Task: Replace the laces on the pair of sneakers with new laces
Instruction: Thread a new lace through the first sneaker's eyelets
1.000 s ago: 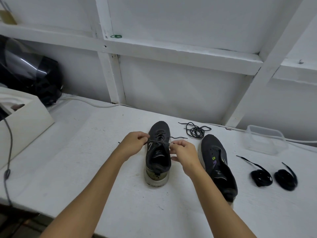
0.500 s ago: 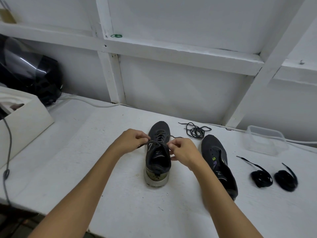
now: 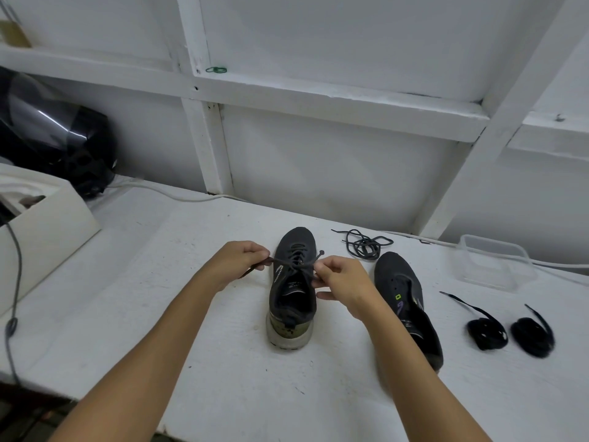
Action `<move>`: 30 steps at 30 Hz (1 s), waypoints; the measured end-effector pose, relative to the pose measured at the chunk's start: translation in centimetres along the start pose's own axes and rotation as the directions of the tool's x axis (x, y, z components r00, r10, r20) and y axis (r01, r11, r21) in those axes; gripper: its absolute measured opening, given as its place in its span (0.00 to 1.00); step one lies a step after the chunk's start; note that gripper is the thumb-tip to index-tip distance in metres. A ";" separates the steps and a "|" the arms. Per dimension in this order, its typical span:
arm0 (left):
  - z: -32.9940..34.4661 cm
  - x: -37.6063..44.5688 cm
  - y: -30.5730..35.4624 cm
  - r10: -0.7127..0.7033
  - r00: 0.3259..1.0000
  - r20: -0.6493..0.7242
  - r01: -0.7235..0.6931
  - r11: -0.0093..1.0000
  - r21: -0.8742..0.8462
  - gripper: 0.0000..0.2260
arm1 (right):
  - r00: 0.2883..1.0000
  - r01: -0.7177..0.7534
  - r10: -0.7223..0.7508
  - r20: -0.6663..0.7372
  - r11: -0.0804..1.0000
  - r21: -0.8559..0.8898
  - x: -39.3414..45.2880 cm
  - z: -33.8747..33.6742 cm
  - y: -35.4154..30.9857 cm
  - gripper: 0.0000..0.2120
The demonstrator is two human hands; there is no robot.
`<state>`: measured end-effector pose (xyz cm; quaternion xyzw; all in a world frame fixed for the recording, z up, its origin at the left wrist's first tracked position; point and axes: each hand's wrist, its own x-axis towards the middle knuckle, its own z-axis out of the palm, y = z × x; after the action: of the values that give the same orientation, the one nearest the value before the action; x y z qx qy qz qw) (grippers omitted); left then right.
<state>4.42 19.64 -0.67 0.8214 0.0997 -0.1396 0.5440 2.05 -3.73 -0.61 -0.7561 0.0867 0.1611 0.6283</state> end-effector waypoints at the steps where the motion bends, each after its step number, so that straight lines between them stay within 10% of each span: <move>1: 0.1 0.2 -0.2 -0.011 0.999 -0.032 0.011 1.000 -0.017 0.06 | 1.000 -0.011 0.011 -0.015 1.000 0.007 0.0 0.1 0.1 0.08; 8: 0.7 0.6 -0.7 -0.041 0.998 -0.036 0.039 0.997 -0.073 0.05 | 0.987 -0.108 0.128 -0.098 0.976 0.187 -0.1 -0.1 0.6 0.08; 15: -0.2 0.3 -0.7 0.000 0.999 0.036 -0.001 1.000 0.017 0.05 | 1.000 -0.027 0.029 0.013 0.996 -0.081 -0.2 -1.0 0.8 0.09; 30: 1.6 0.1 -2.6 0.013 0.965 -0.262 -0.042 0.993 -0.107 0.05 | 0.994 -0.097 0.077 -0.079 0.953 -0.289 -0.2 -2.3 1.4 0.13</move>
<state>3.52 19.21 -3.58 0.8022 0.1668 -0.0169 0.5731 1.73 -6.30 -1.43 -0.8410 0.1161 0.1742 0.4988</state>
